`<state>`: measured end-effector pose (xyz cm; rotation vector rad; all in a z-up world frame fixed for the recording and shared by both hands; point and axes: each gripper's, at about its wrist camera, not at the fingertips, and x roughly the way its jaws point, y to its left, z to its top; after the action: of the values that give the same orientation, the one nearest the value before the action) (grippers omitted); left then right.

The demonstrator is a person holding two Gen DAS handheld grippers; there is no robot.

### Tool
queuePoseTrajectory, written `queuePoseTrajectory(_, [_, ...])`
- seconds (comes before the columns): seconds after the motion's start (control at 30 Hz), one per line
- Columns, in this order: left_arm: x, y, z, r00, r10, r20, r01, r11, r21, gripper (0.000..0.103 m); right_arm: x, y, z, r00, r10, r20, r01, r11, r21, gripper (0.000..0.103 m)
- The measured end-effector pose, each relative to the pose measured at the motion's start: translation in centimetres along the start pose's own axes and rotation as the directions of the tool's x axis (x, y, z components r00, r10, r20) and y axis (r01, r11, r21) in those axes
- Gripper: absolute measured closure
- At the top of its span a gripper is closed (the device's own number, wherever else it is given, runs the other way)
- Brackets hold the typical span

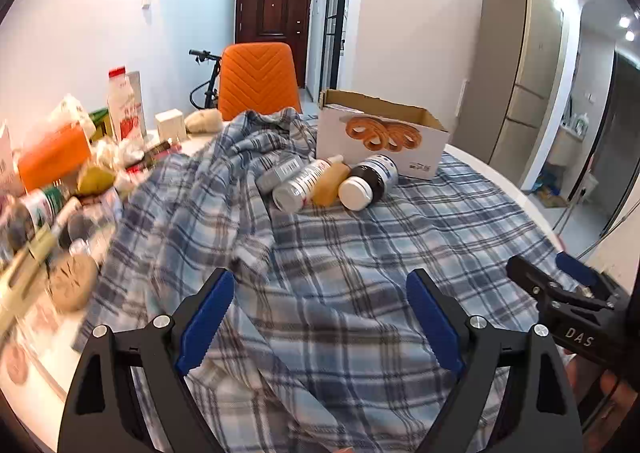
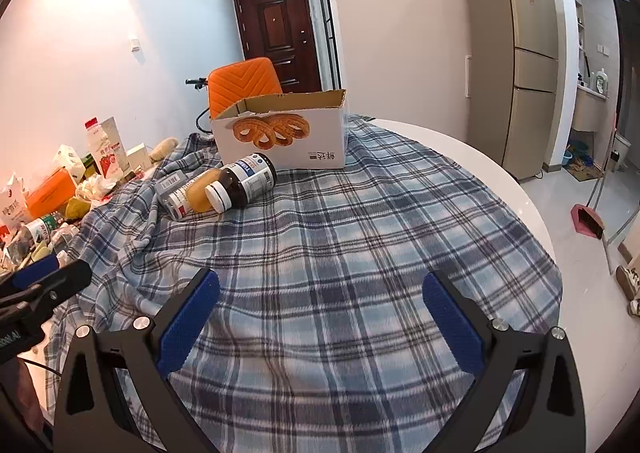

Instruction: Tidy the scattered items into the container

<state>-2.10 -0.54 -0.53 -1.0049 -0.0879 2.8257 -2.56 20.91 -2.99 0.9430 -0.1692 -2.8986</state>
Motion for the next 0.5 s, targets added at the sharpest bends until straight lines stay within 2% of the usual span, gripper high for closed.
queuePoseTrajectory(0.13, [-0.7,-0.4,-1.3,0.999,0.031,0.038,-0.032,0.999,0.008,0.013,-0.9,0.2,-0.9,0.999,0.016,0.029,-0.016,1.000,0.000,0.002])
queuePoseTrajectory(0.4, [-1.6,-0.7,-2.1,0.998,0.004,0.055,-0.004,1.000,0.002,0.013,-2.5,0.7,-1.6,0.997,-0.020,0.077,0.022,0.999,-0.029,0.002])
queuePoseTrajectory(0.5, [-1.1,-0.3,-2.7,1.000,0.008,0.025,-0.008,1.000,-0.012,0.013,-2.4,1.1,-2.2,0.999,-0.027,0.043,0.029,0.998,-0.054,0.001])
